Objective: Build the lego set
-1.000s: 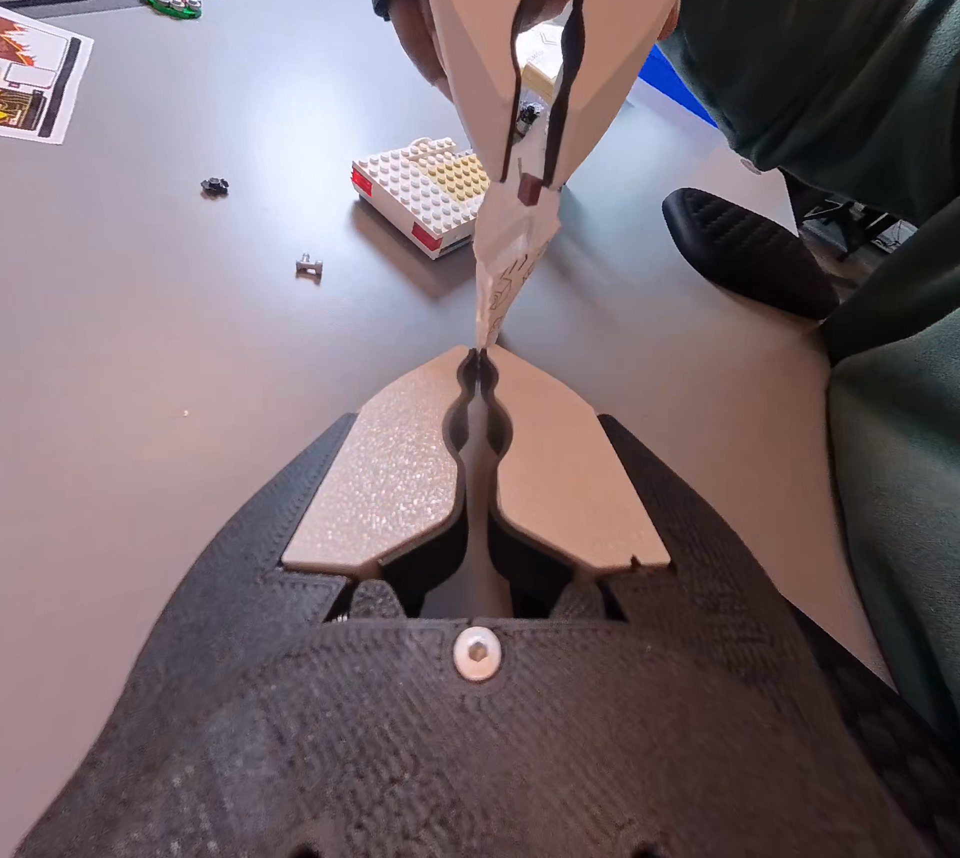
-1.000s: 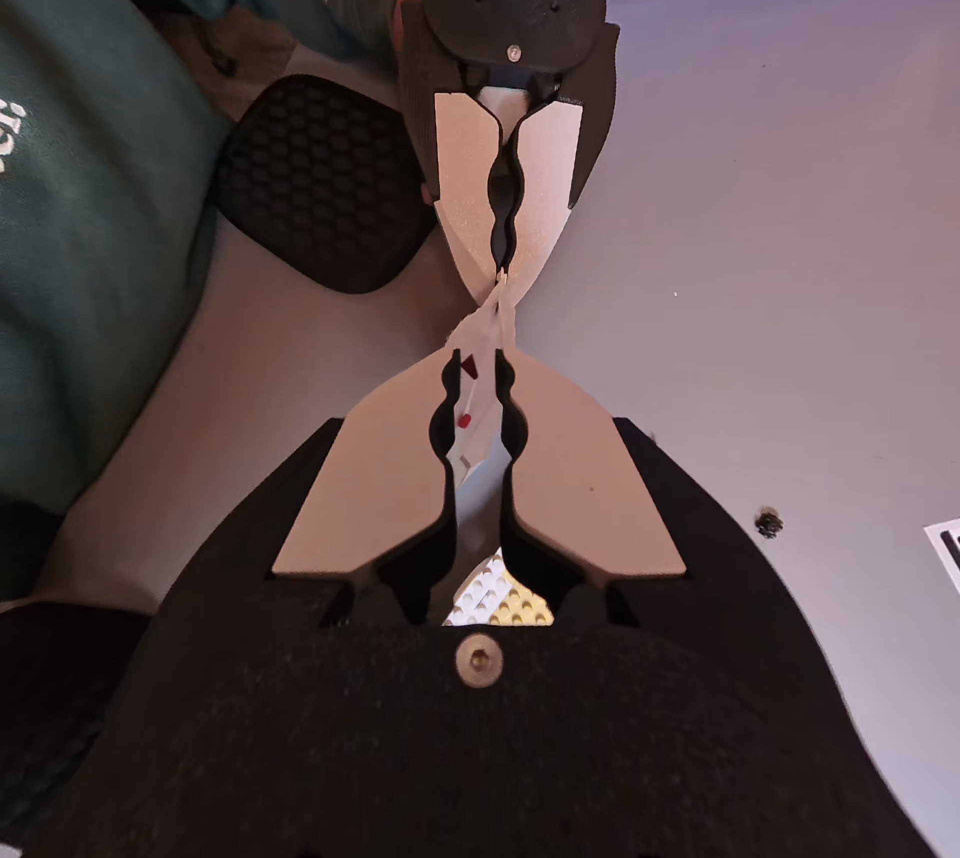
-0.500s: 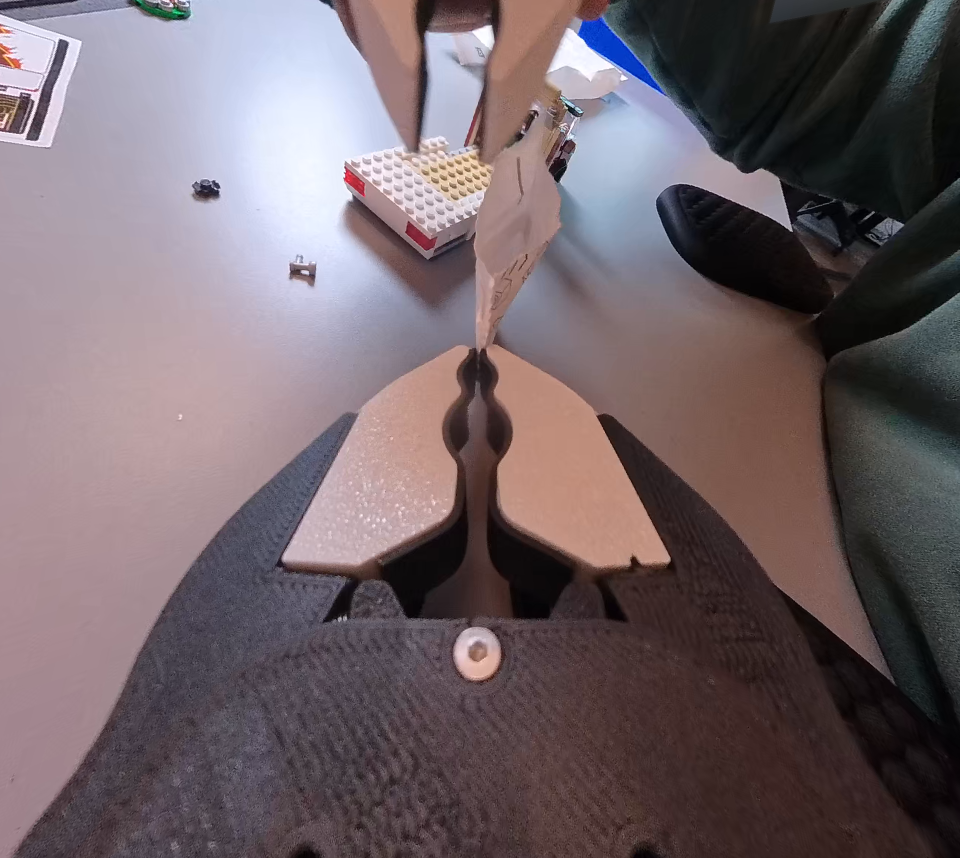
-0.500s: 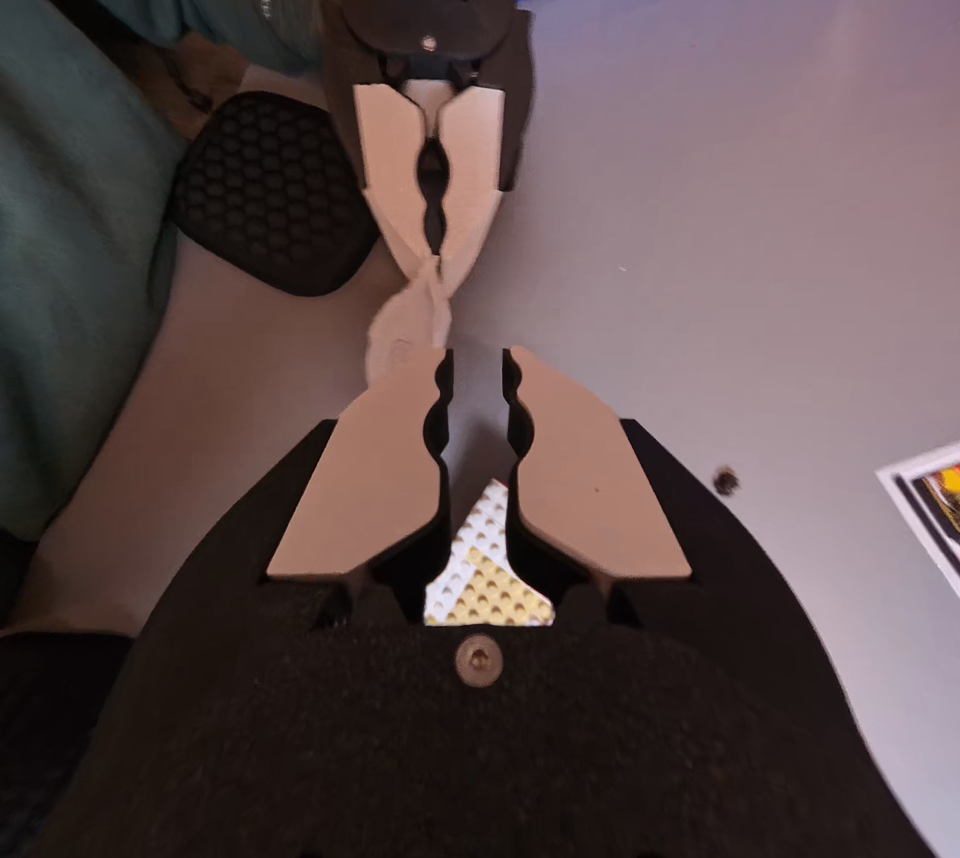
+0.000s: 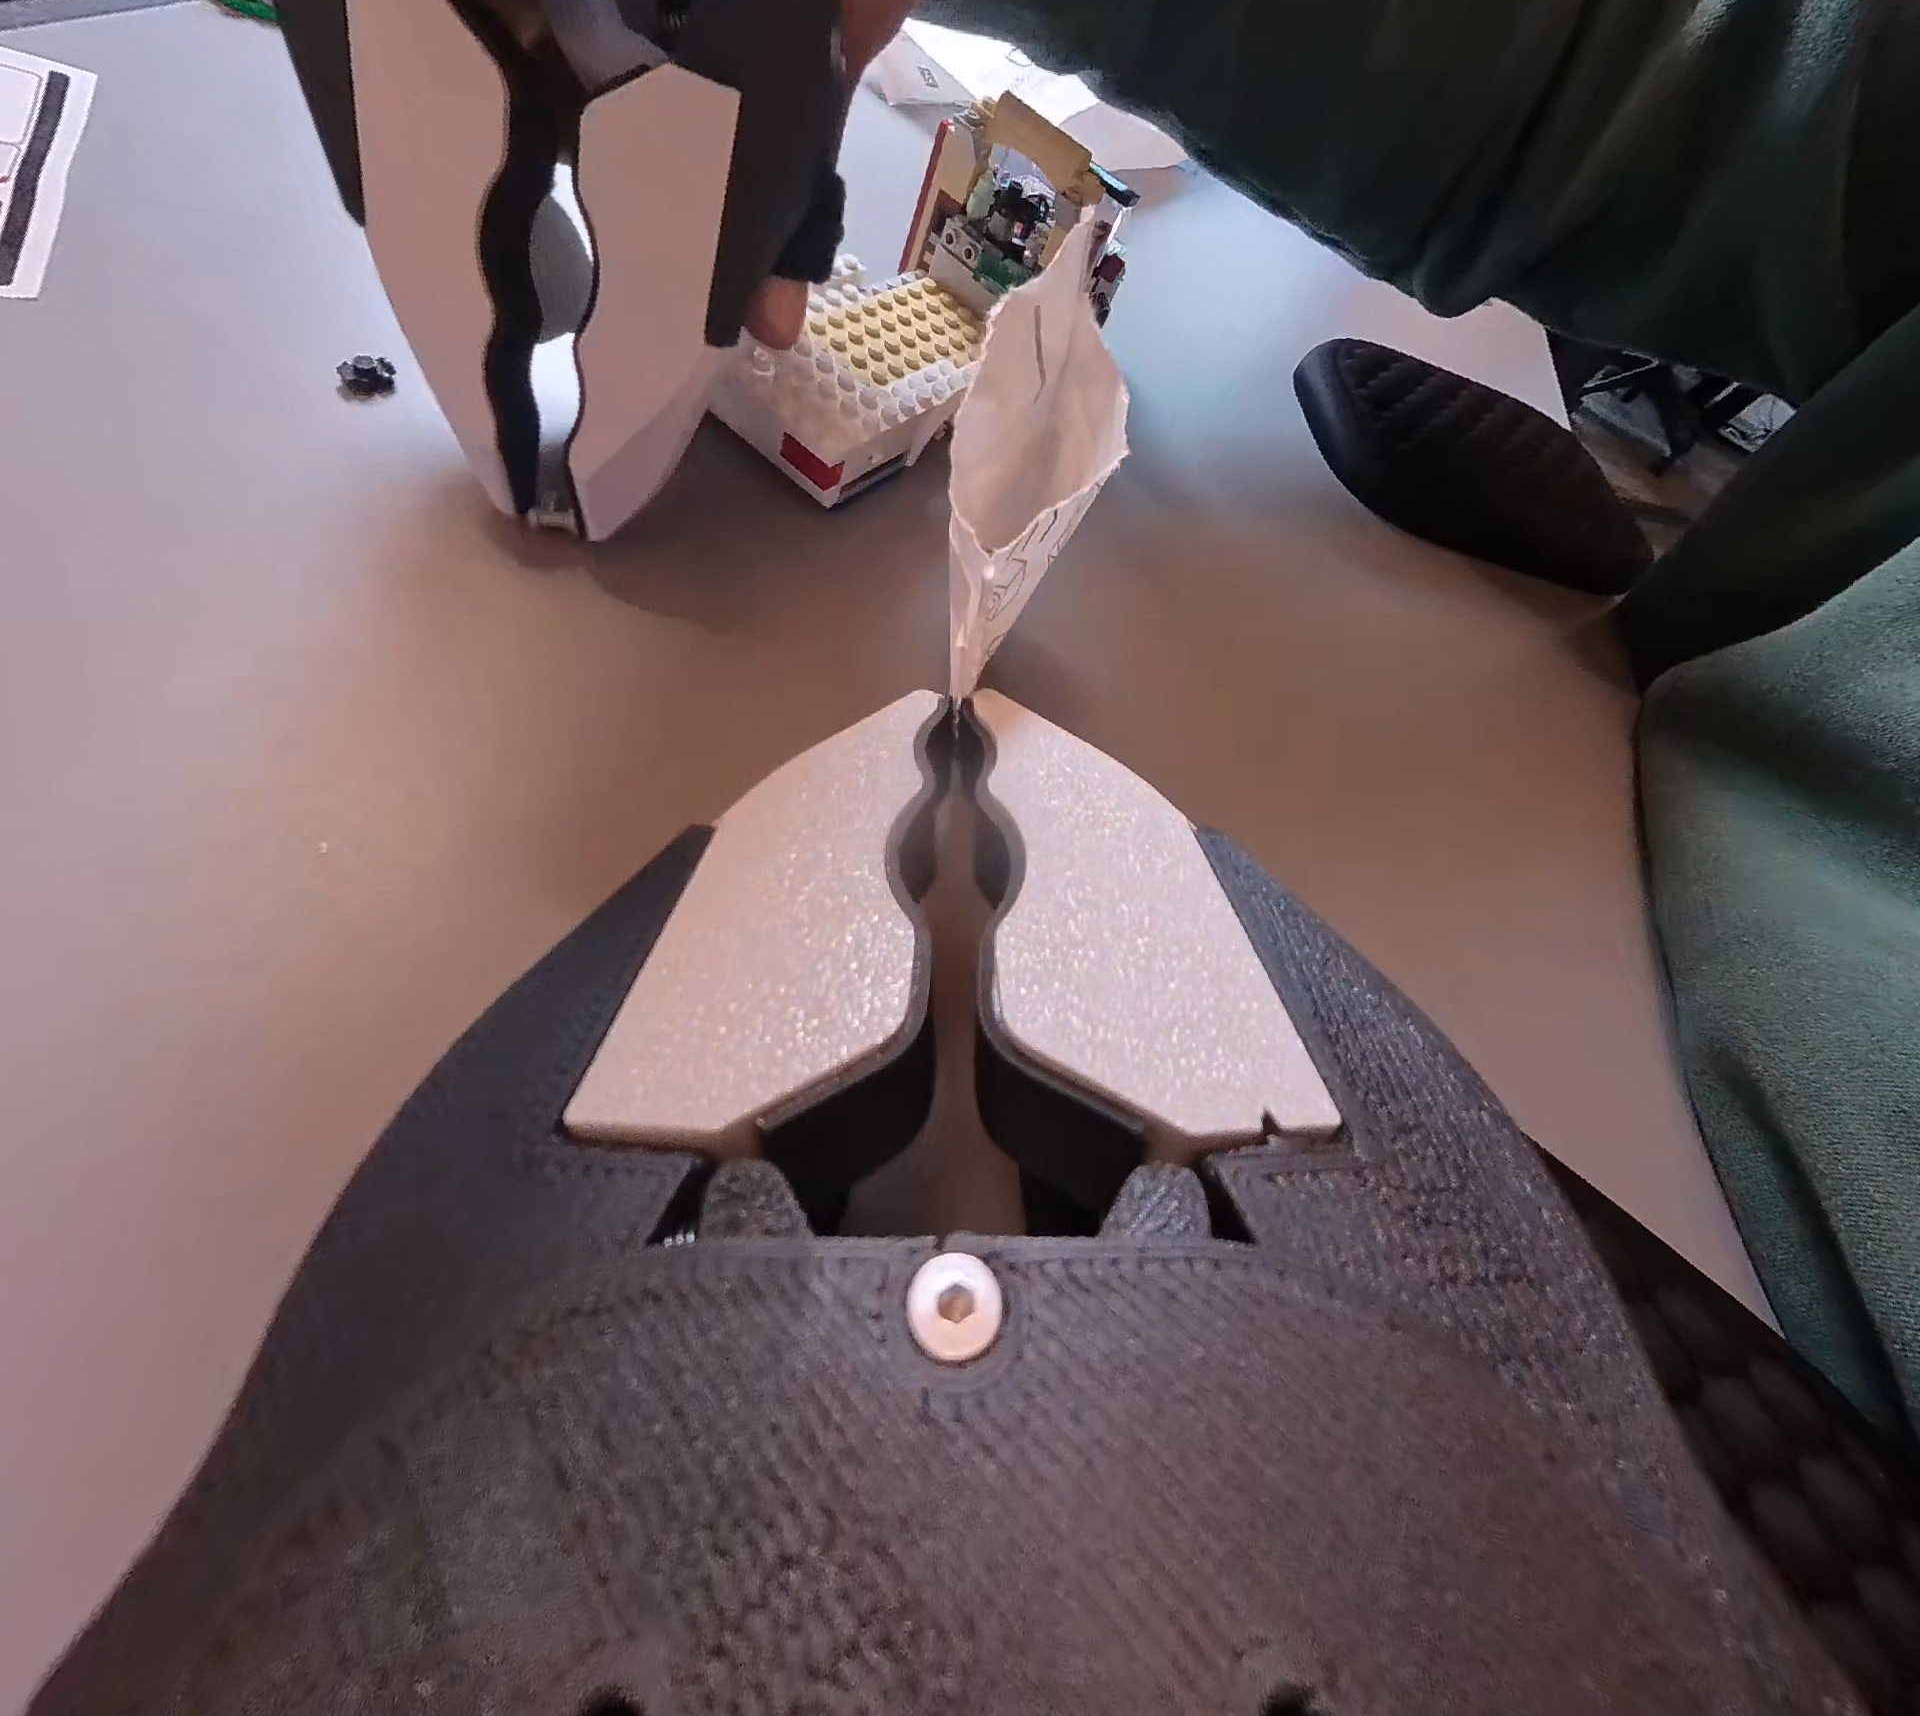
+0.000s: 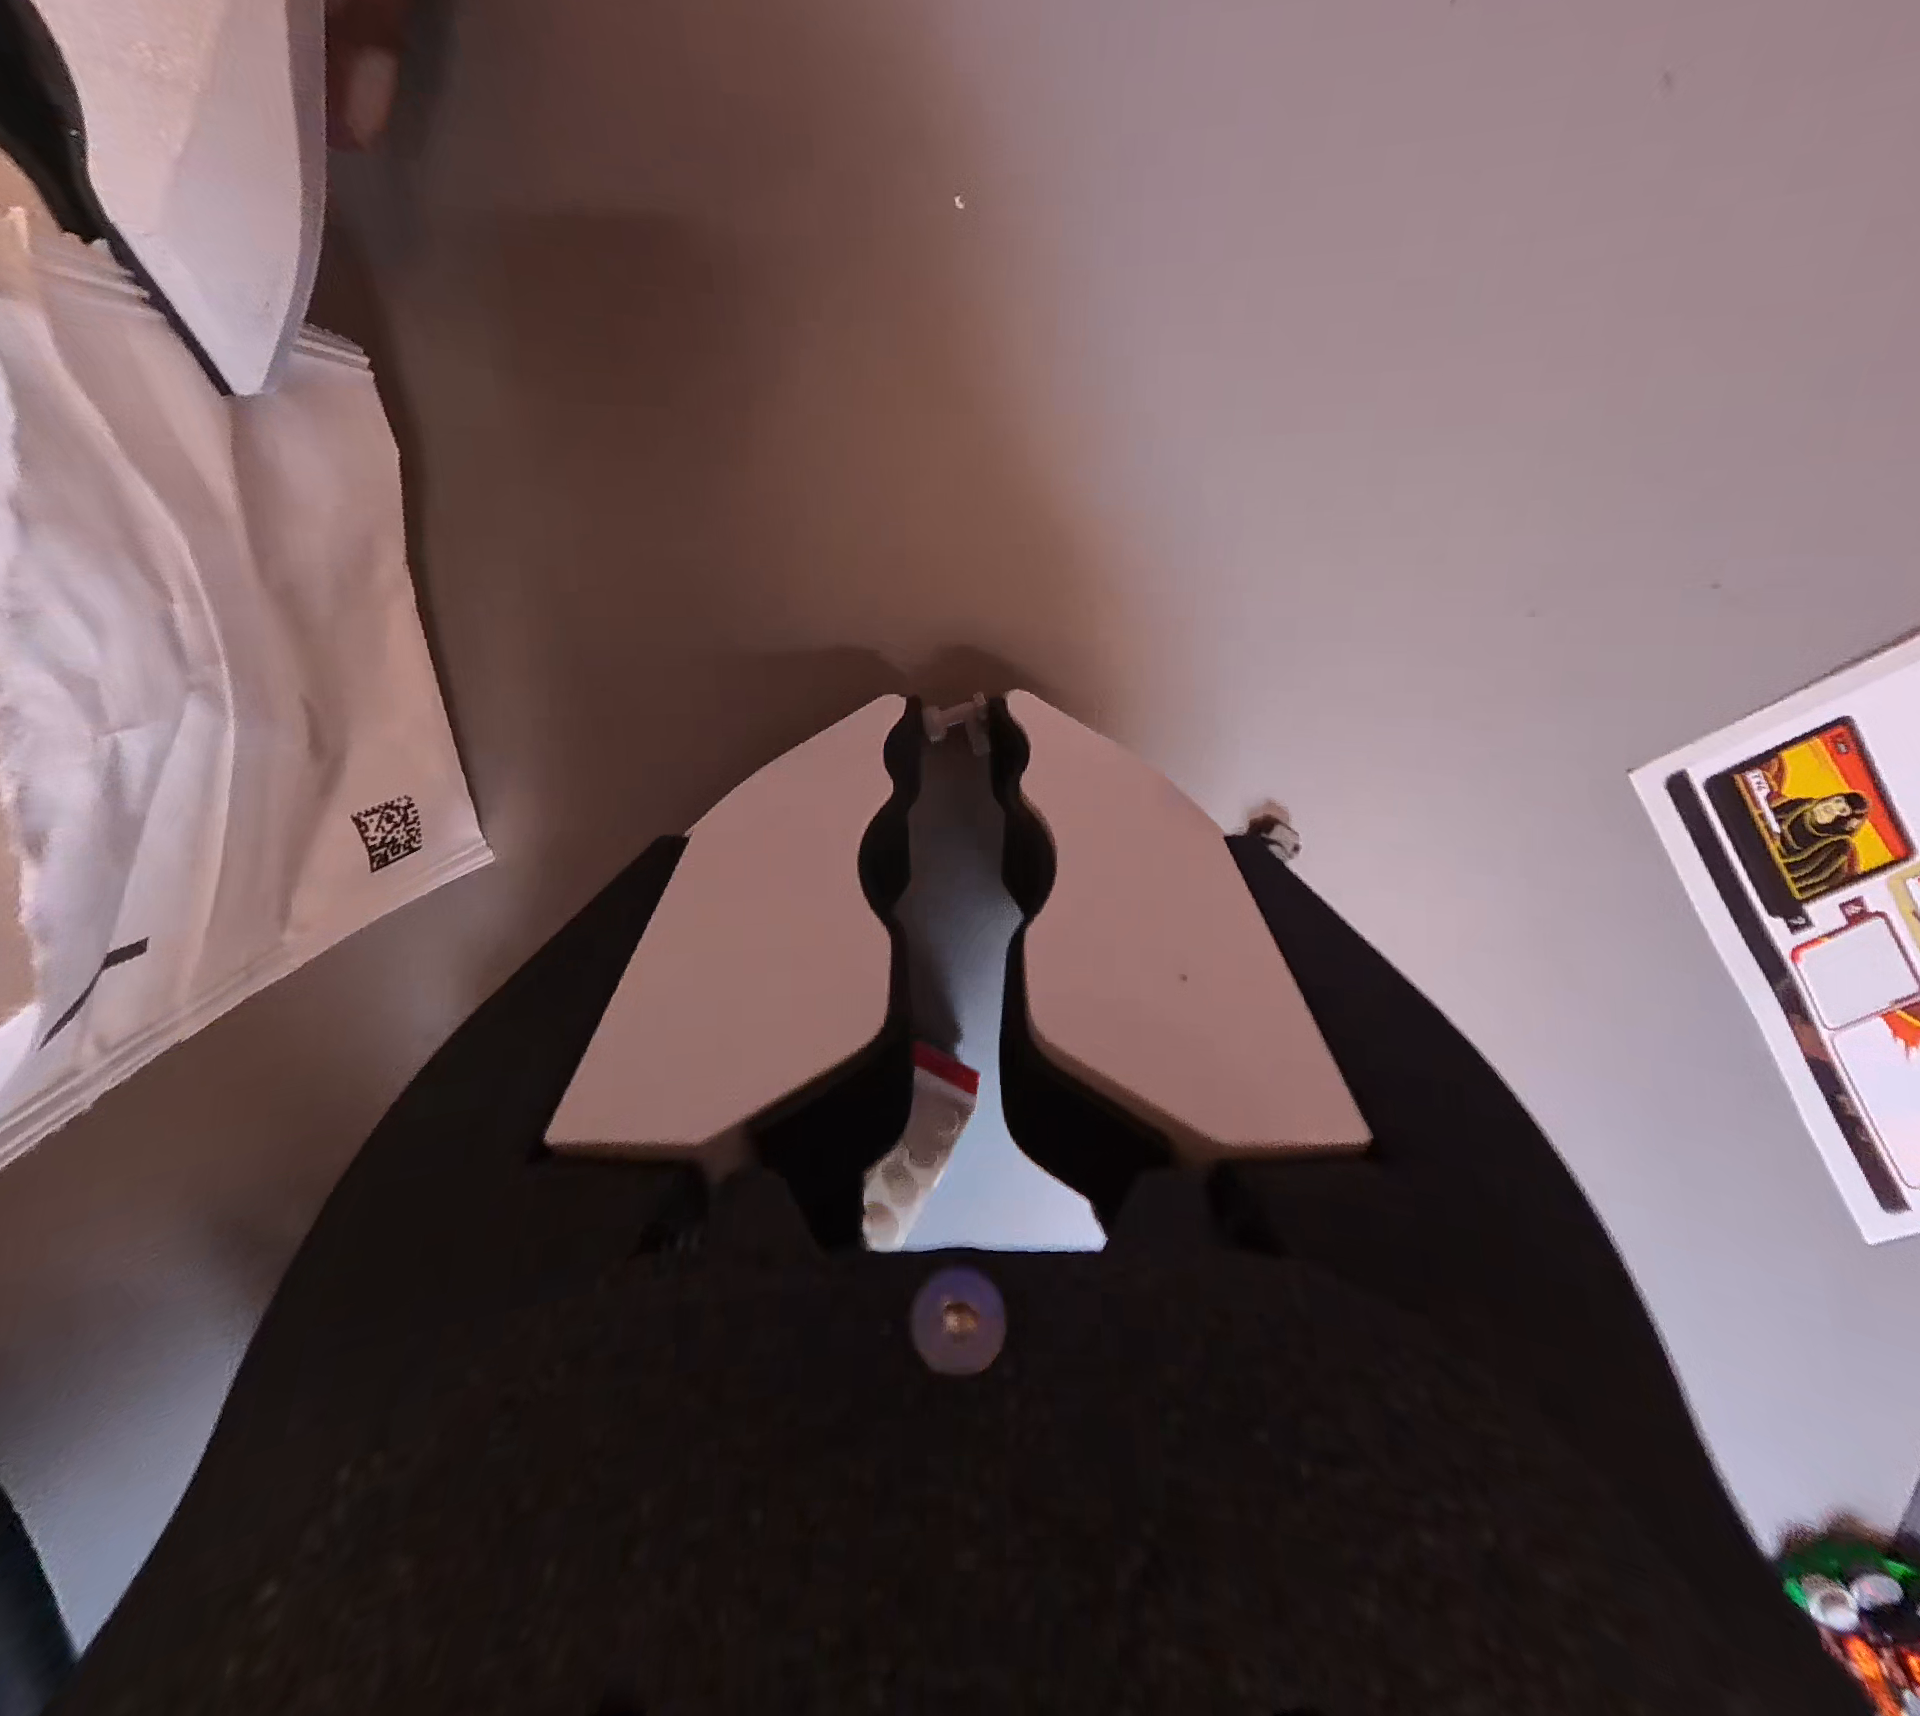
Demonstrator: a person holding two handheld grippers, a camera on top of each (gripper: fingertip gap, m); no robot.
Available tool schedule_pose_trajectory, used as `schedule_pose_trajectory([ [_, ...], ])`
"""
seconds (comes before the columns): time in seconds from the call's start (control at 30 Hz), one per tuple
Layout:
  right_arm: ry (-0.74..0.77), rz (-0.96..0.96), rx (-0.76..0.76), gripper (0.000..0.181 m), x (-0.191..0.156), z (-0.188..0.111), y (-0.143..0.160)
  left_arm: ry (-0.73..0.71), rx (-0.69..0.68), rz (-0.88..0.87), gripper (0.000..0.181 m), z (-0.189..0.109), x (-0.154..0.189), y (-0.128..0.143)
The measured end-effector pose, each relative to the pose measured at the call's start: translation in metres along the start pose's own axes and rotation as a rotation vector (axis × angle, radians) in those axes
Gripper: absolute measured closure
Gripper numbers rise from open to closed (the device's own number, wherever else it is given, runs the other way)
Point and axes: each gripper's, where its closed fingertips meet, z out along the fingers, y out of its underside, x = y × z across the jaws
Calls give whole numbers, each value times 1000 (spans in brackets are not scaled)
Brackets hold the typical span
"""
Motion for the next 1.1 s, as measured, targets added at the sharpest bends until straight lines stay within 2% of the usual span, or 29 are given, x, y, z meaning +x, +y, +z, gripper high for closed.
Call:
schedule_pose_trajectory([
  [0.1,-47,-2,89,169,-12,-16,-15,-11,1,-13,180,-1,-3,0],
  [0.2,-158,-45,252,169,-46,-51,-46,-20,-2,-36,180,-1,-7,1],
  [0.3,-235,-109,309,168,-78,-76,-60,-22,-4,-47,180,-1,-9,2],
  [0.57,-241,-144,243,160,-94,-69,-50,-25,-3,-38,180,-1,-7,2],
  [0.63,-217,-124,268,160,-85,-72,-51,-24,-3,-38,180,-1,-7,2],
  [0.7,-143,-68,290,161,-59,-74,-50,-22,-4,-39,180,-1,-7,2],
  [0.8,76,23,200,161,10,-63,-23,-23,-4,-37,180,-1,-7,2],
  [0.87,139,74,119,160,40,-49,1,-25,-2,-36,180,-2,-7,1],
  [0.93,128,112,102,160,52,-35,12,-25,-1,-36,180,-2,-7,1],
  [1.1,95,119,65,162,56,-14,18,-19,-2,-46,180,-3,-9,1],
])
